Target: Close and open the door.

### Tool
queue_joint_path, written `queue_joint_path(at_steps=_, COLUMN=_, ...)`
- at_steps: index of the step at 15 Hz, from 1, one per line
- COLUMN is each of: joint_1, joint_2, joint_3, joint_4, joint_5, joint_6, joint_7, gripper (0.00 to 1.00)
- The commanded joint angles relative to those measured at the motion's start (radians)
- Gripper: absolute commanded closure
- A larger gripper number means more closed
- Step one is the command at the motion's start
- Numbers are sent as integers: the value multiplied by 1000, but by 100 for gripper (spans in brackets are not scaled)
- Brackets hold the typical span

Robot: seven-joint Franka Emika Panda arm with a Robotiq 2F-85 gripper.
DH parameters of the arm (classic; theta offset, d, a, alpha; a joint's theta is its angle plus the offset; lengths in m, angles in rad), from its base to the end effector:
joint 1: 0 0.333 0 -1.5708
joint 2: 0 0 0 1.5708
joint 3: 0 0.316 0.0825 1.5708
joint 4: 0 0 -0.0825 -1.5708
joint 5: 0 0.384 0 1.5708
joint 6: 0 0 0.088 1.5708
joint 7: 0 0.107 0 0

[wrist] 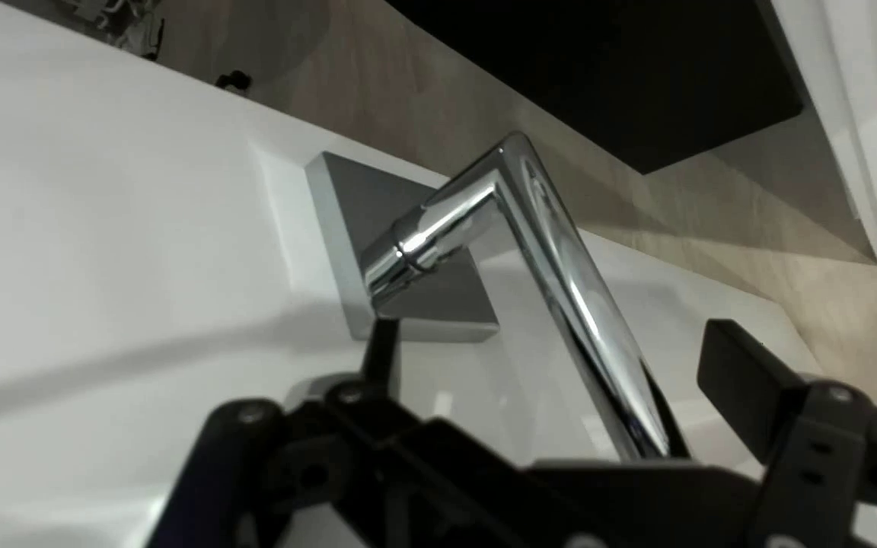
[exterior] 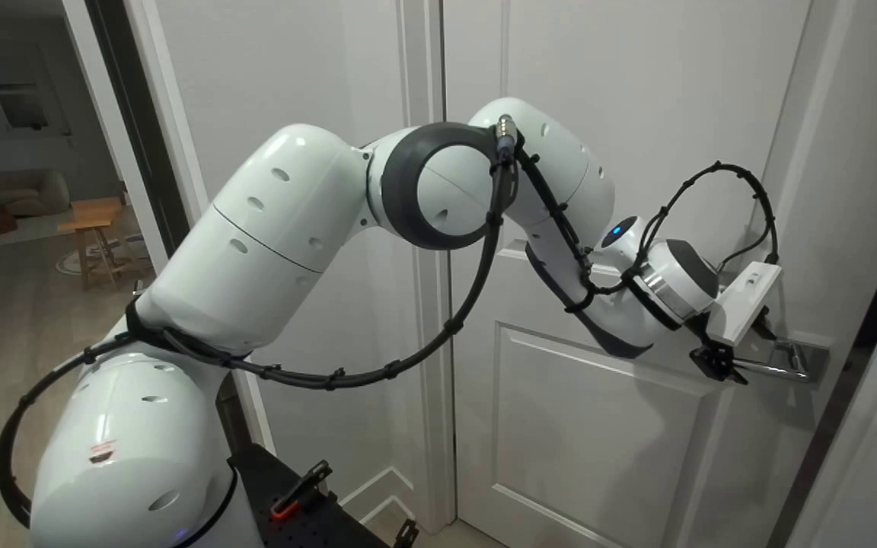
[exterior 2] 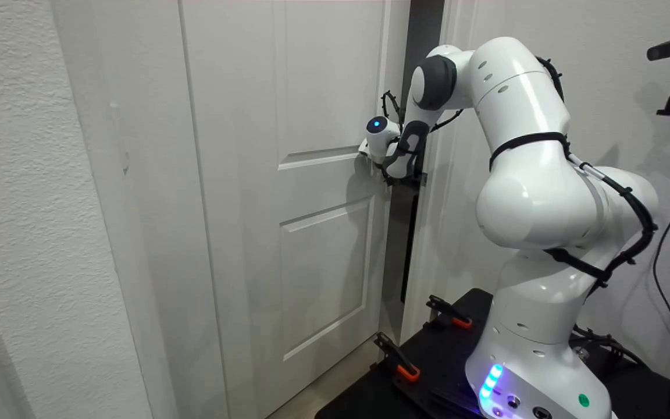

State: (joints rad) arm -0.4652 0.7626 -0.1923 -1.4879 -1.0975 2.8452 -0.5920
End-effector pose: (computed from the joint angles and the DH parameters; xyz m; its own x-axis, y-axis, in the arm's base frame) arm 0.6338 -0.3913 0.2668 0.6097 0.6951 -0.3809 0.7115 -0.2682 0.6495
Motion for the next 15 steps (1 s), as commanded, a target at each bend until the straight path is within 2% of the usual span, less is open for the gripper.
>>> queue_joint_path(at_steps=1, joint_1=0, joint_2=-81, joint_3=17, joint_4=-74, joint_5=56, joint_6=-17, joint_7=-80, gripper=0)
queue_joint_path(at_steps=6, joint_1=1, joint_2=-185, joint_3=68, joint_4=-176, joint_5=211, joint_6=-106, joint_7=-284, gripper=0)
queue_joint_path(at_steps=10, joint_1=51, joint_2=-286, joint_3=55, joint_4=-241, joint_5=289, joint_6=-217, joint_7=-378, gripper=0)
queue_joint_path(at_steps=15, joint_1=107, joint_2=-429, joint_3=51, joint_4=-313, joint_5=369, joint_6=-411, joint_7=-473, gripper=0)
